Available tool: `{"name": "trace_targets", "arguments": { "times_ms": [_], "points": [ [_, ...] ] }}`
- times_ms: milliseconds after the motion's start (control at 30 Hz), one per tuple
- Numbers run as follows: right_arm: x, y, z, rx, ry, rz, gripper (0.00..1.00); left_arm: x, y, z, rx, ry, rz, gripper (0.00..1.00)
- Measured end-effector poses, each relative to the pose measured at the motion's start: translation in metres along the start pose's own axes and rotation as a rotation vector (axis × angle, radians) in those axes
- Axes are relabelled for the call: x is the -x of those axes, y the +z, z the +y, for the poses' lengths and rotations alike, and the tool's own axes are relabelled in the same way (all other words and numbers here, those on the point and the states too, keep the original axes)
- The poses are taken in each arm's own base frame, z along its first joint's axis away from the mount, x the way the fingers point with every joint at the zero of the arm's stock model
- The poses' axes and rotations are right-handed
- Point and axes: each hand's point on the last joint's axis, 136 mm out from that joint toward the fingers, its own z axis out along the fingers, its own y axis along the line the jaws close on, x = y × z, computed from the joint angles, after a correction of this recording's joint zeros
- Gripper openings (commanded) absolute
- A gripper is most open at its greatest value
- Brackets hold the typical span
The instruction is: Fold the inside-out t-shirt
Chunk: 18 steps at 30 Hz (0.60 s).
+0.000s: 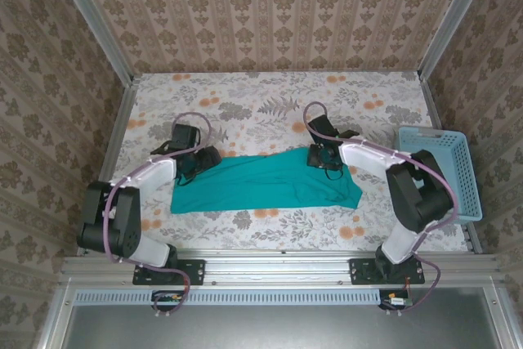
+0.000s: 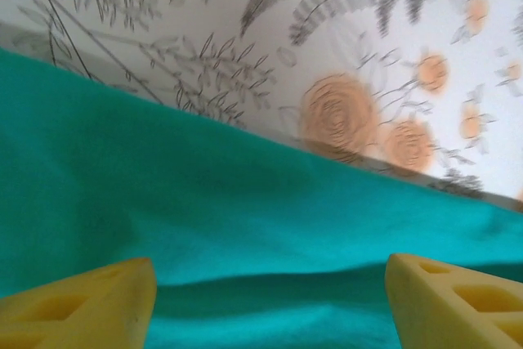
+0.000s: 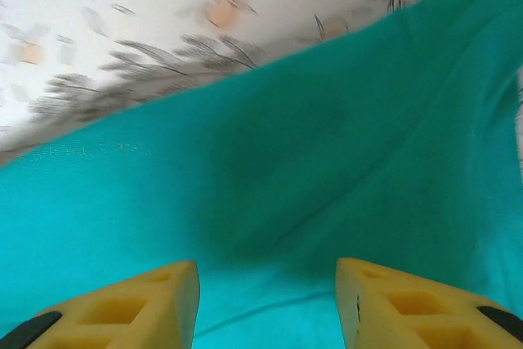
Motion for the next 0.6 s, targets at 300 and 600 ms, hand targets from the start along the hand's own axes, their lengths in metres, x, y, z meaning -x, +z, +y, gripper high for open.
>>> {"name": "trace_targets", "arguments": {
  "times_ms": [300,600],
  "points": [
    [-0.004,0.016,-0.022,0.020,0.129,0.024,0.47,0.020,0.012,0.031,-0.071,-0.153,-0.031,0.71],
    [-0.002,0.016,-0.020,0.030,0.163,0.015,0.46,0.025,0.005,0.042,-0.088,-0.199,-0.058,0.75]
  ]
}}
